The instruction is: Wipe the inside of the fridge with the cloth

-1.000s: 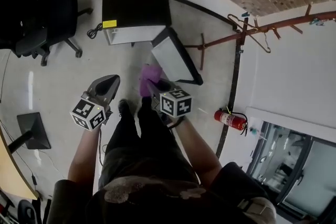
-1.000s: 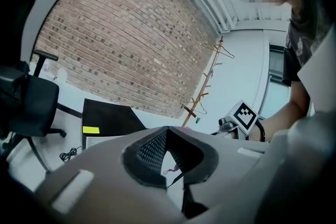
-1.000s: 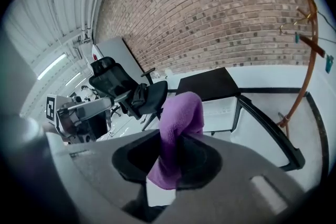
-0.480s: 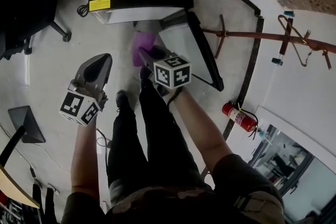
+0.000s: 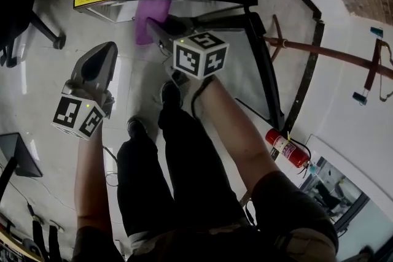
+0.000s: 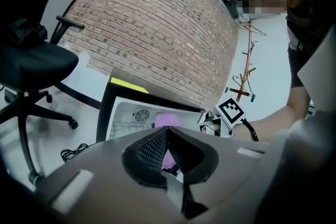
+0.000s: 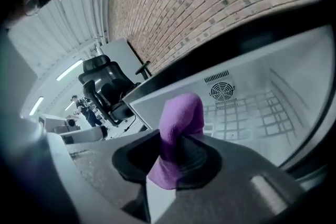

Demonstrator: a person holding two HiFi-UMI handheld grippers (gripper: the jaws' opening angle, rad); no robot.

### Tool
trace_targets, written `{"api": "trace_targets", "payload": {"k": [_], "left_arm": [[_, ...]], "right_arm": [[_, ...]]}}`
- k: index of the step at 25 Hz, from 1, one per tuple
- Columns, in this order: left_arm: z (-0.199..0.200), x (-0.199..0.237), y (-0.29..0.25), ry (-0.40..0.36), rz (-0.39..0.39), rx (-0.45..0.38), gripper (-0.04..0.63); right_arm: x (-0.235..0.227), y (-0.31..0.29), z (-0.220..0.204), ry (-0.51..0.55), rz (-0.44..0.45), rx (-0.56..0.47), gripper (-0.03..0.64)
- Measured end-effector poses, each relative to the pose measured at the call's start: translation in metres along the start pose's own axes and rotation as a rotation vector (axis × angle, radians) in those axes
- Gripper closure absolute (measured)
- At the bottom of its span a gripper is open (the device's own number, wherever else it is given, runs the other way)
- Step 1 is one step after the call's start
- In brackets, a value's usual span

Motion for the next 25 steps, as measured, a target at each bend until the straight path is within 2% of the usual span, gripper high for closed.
{"api": "trace_targets", "payload": {"k": [8, 16, 21, 25], "left_arm": [[-0.045, 0.050, -0.027, -0.021, 0.020, -0.039, 0.578], [-0.052, 0.074, -0.048, -0.082, 0.031, -0.064, 0.578], [-0.050, 0.075, -0.042, -0.118, 0.002, -0.113, 0.578], [-0.053, 0.082, -0.033, -0.155, 0.015, -0.136, 0.578]], "right_arm": [[-0.016, -0.054, -0.005, 0.015, 0.090, -0.102, 0.543], [-0.022, -0.099, 0.009, 0.068, 0.215, -0.219, 0.543], [-0.016, -0.114, 0.033, 0.063, 0.328, -0.346, 0.543], [-0.003, -0.127, 0.047, 0.082, 0.397, -0.404, 0.543]]}}
Point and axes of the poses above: the fingertips, and each gripper's own axes: y backward along the fingers, x to its left, z out of its top, the point moved 3 cm from there along y, backward along the fingers
